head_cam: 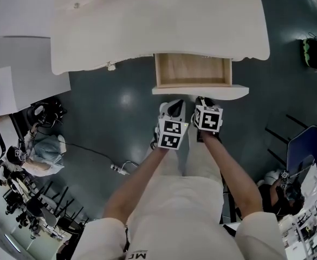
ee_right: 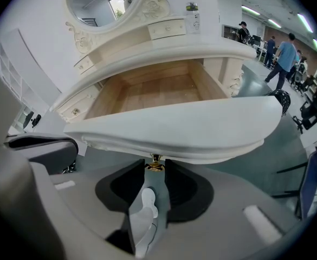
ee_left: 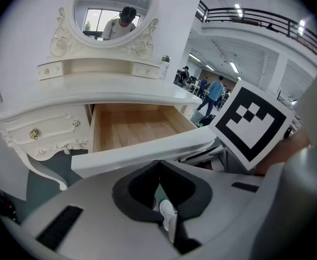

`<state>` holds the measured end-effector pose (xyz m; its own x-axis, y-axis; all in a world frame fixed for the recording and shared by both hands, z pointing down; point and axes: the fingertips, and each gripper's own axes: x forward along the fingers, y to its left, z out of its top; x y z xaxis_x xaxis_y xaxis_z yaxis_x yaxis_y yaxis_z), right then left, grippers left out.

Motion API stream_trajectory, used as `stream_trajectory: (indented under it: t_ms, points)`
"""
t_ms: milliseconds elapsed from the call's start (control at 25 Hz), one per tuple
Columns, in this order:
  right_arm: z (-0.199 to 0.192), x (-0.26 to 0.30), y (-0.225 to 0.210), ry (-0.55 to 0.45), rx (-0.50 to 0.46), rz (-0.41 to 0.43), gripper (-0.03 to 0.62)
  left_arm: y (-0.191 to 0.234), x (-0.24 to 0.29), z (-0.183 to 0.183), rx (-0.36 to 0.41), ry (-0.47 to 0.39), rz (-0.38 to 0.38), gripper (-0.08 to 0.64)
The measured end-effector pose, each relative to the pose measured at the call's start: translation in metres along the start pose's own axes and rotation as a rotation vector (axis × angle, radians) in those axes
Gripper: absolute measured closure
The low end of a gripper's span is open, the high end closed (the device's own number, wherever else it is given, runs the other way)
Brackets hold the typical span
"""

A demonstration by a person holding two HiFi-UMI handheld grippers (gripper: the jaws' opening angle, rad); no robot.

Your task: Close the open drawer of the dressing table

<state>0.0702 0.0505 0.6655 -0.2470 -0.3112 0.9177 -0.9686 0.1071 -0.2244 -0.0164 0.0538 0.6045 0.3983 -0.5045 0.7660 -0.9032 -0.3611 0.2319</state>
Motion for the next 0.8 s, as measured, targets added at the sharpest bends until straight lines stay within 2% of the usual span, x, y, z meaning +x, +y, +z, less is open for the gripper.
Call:
stream_trajectory:
  t_ms: [800]
  points:
    - [0.035,0.012,0.002,0.004,-0.031,0.028,0.479,0.005,0.015,0.016,-0.074,0.011,0.040,0.551]
